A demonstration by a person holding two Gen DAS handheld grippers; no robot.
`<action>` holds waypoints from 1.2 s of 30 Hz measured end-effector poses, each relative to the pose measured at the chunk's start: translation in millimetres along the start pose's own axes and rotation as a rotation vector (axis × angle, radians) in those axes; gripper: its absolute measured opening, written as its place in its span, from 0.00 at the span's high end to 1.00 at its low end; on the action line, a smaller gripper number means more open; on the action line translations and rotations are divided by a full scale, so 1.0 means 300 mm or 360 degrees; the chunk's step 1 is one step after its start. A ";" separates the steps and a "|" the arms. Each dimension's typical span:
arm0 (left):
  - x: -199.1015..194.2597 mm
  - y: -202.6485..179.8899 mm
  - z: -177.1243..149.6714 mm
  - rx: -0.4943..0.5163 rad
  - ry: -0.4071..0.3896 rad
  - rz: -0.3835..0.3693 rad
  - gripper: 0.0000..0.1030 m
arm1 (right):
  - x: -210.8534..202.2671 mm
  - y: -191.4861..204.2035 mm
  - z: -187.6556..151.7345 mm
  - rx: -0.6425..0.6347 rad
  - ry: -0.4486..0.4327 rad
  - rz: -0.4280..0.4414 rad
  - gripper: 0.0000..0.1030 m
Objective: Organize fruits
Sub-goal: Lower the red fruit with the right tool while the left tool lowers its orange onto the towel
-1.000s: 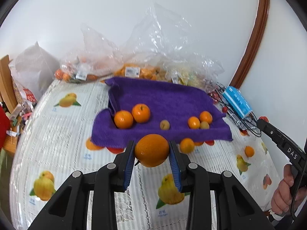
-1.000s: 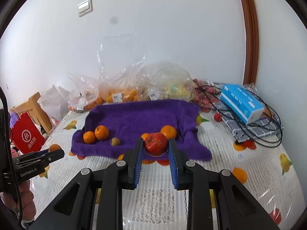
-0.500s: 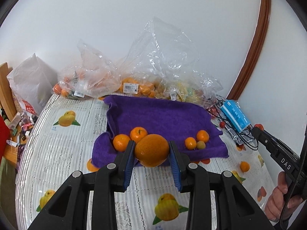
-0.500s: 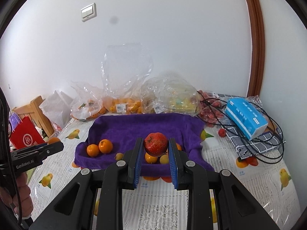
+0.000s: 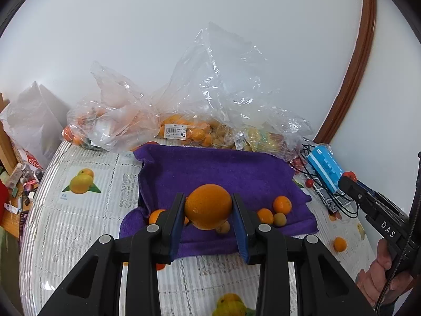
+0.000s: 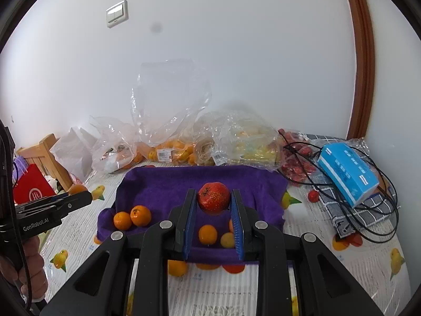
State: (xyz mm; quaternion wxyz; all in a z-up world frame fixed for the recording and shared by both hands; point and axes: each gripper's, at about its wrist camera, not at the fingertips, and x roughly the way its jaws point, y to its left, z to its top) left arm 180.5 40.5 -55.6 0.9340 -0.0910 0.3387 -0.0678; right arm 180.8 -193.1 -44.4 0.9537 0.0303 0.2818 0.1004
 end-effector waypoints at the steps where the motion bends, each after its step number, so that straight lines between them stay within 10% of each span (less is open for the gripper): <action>1: 0.009 0.004 0.005 -0.0001 0.0000 0.0003 0.68 | 0.008 0.001 0.004 -0.0002 0.0002 0.0001 0.75; 36: 0.312 0.098 -0.061 -0.0071 0.0203 -0.0151 0.68 | 0.504 -0.006 -0.138 -0.0043 0.0357 0.0041 0.75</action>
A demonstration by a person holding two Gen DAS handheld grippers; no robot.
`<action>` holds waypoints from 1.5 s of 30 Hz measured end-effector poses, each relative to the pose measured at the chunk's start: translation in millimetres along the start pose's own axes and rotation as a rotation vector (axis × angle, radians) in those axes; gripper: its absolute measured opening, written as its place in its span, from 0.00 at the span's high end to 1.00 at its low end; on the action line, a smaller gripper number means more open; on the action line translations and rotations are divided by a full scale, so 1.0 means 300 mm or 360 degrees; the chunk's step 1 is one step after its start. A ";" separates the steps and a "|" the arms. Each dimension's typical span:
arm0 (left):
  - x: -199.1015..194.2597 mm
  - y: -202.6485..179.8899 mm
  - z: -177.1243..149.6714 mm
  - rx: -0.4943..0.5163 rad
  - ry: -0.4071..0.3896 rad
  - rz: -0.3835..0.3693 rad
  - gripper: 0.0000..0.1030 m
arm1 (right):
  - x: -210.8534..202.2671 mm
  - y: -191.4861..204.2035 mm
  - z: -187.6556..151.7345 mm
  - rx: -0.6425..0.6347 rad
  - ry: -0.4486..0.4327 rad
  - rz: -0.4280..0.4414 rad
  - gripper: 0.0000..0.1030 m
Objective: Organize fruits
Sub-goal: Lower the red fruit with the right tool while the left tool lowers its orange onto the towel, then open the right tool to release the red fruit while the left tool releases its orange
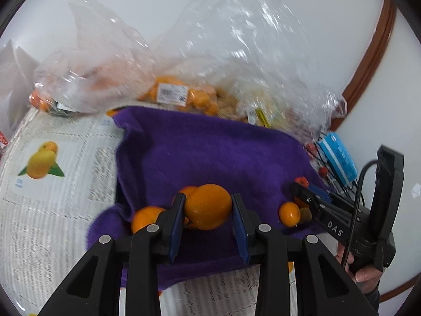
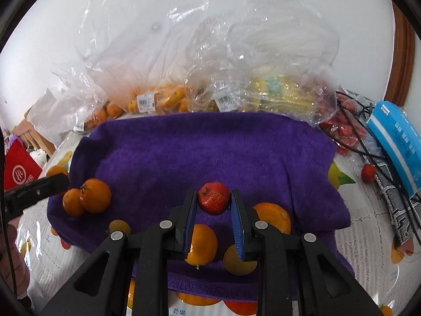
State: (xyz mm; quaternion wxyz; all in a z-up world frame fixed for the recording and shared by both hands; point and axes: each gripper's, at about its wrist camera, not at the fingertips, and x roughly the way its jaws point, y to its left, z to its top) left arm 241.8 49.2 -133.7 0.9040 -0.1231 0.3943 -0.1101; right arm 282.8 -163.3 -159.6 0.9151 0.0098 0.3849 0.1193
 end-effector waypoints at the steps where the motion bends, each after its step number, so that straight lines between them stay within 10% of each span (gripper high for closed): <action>1: 0.008 -0.006 -0.005 0.0009 0.0010 0.0004 0.68 | 0.005 -0.002 -0.001 0.0001 0.0002 -0.0003 0.75; 35: -0.030 -0.042 -0.075 0.0069 0.0108 0.0072 0.65 | -0.045 -0.003 -0.021 -0.0011 -0.0032 0.0014 0.75; 45: -0.124 -0.102 -0.128 0.0106 0.0063 0.0106 0.64 | -0.264 -0.069 -0.076 -0.0023 -0.0143 -0.0080 0.54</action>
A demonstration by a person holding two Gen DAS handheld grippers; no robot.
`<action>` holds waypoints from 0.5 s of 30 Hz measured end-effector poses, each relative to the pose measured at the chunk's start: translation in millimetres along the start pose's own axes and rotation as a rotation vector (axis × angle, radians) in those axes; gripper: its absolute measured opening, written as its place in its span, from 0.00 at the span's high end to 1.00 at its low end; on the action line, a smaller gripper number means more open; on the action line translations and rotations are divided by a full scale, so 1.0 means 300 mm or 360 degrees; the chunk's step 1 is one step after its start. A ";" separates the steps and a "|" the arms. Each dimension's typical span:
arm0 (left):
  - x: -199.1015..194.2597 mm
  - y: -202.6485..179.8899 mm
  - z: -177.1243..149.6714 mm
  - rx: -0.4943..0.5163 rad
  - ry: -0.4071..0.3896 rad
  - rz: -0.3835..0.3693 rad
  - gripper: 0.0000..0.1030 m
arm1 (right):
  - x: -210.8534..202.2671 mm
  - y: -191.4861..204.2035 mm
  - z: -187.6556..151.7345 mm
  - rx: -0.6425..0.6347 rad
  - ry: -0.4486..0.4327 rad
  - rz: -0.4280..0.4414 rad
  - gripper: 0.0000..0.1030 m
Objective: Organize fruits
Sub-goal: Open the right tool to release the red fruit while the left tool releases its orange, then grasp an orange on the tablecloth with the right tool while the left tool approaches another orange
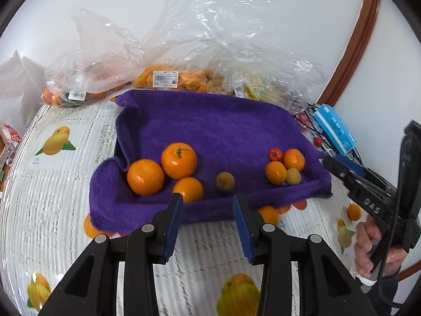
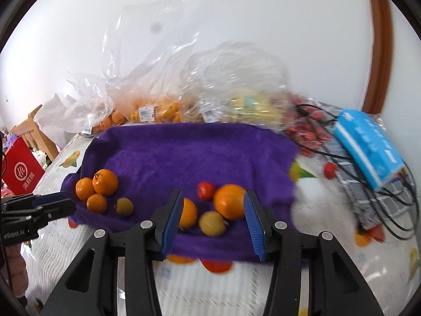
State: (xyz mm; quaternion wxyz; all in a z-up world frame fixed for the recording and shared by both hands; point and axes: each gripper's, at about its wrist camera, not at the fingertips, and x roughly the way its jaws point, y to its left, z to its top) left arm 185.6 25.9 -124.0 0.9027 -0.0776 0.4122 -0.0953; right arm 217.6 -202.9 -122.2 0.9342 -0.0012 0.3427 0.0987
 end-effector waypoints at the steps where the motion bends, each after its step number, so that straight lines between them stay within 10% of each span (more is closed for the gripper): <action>1: -0.006 -0.008 -0.008 0.0001 0.0000 -0.0005 0.64 | -0.023 -0.015 -0.009 -0.0002 -0.0006 -0.0027 0.54; 6: -0.035 -0.057 -0.058 0.0008 -0.0002 -0.0023 0.64 | -0.134 -0.114 -0.091 -0.0045 -0.0013 -0.0299 0.54; 15: -0.040 -0.134 -0.135 0.0018 0.0029 -0.0040 0.62 | -0.228 -0.323 -0.277 0.0122 0.0060 -0.0384 0.54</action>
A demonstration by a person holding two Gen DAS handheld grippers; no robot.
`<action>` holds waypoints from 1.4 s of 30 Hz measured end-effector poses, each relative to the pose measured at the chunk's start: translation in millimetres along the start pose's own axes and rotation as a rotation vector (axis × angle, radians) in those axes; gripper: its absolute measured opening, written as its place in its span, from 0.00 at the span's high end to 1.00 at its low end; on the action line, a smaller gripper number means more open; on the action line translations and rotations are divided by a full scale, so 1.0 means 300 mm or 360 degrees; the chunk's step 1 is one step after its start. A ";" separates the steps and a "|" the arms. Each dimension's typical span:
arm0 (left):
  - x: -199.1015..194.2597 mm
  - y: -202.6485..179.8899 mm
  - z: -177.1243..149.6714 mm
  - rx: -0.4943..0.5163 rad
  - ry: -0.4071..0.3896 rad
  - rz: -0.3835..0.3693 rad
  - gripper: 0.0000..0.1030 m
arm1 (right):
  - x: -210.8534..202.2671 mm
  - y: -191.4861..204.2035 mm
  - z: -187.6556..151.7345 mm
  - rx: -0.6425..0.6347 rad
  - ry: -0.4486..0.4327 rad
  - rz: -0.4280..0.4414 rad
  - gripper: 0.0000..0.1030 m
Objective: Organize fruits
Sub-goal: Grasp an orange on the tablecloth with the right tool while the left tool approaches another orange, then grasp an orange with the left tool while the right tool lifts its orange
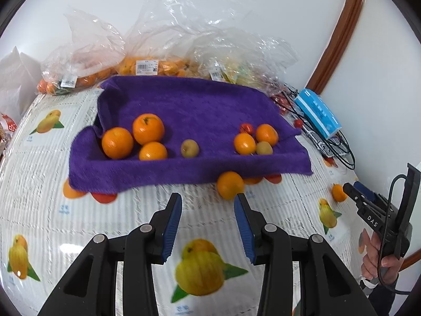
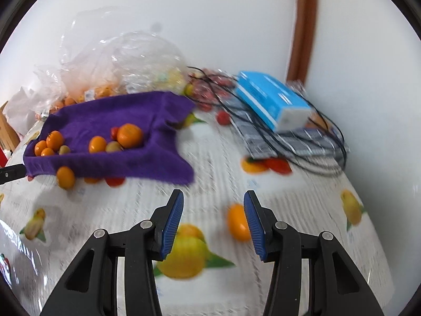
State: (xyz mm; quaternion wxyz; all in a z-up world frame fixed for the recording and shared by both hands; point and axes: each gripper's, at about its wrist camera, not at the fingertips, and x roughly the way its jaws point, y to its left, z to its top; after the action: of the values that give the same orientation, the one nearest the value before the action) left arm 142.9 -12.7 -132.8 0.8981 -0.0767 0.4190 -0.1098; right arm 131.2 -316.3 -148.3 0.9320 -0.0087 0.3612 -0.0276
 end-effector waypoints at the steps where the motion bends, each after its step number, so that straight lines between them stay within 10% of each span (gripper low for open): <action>1: 0.006 -0.008 -0.004 0.0003 0.0004 0.0001 0.62 | 0.004 -0.020 -0.014 0.0029 0.0012 0.0010 0.54; 29: 0.163 -0.130 0.002 0.0071 0.0074 0.0087 0.62 | 0.138 -0.082 -0.082 0.0102 0.0162 0.0130 0.69; 42: 0.268 -0.149 0.024 0.0029 0.0081 0.0141 0.62 | 0.121 0.092 -0.085 -0.0014 0.0170 0.0305 0.69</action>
State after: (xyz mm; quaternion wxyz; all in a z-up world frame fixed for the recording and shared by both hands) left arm 192.7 -76.5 -177.0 0.8917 -0.0470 0.4437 -0.0758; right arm 142.0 -290.7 -192.5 0.9098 0.0233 0.4096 0.0629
